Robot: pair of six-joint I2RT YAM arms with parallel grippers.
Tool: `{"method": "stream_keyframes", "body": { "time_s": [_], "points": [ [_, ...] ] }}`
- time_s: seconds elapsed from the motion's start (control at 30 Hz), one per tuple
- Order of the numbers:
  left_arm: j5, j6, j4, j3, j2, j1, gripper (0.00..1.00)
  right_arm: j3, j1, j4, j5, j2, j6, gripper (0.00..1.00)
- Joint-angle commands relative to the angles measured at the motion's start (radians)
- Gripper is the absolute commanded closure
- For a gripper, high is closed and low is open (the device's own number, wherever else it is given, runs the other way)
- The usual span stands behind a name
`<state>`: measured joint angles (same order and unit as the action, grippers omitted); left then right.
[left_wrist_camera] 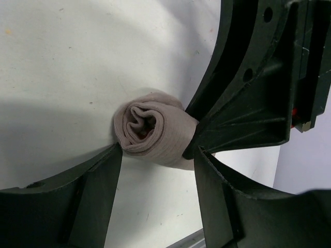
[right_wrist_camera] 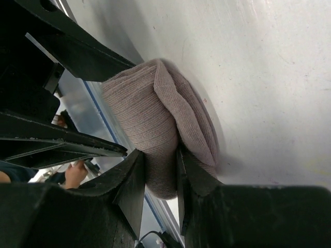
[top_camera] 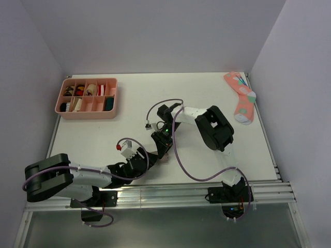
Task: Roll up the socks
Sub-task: Roll the sock at the center of the board, then pick up the sock at the center of the board.
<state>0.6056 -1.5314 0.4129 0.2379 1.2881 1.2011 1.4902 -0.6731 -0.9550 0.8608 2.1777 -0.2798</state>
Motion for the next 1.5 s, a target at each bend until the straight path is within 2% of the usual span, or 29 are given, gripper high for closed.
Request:
{"method": "stream_keyframes", "body": {
  "time_s": [0.0, 0.2, 0.43, 0.77, 1.07, 1.47],
  "points": [
    [-0.023, -0.038, -0.075, 0.029, 0.023, -0.009, 0.36, -0.045, 0.01, 0.015, -0.16, 0.077, -0.032, 0.79],
    [-0.041, -0.091, -0.173, 0.058, 0.042, -0.012, 0.38, -0.054, 0.012, -0.001, -0.111, 0.096, -0.025, 0.8],
    [-0.064, -0.171, -0.181, 0.029, 0.053, -0.017, 0.39, -0.062, 0.03, -0.031, -0.016, 0.125, -0.019, 0.81],
    [-0.119, -0.196, -0.135, 0.041, 0.126, -0.017, 0.41, -0.056, 0.05, -0.06, 0.135, 0.145, -0.019, 0.81],
    [-0.148, -0.286, -0.137, 0.001, 0.083, -0.008, 0.41, -0.024, 0.053, -0.085, 0.23, 0.152, -0.045, 0.81],
    [-0.161, -0.369, -0.103, -0.014, 0.067, -0.005, 0.41, 0.056, 0.055, -0.197, 0.38, 0.142, -0.166, 0.81]
  ]
}}
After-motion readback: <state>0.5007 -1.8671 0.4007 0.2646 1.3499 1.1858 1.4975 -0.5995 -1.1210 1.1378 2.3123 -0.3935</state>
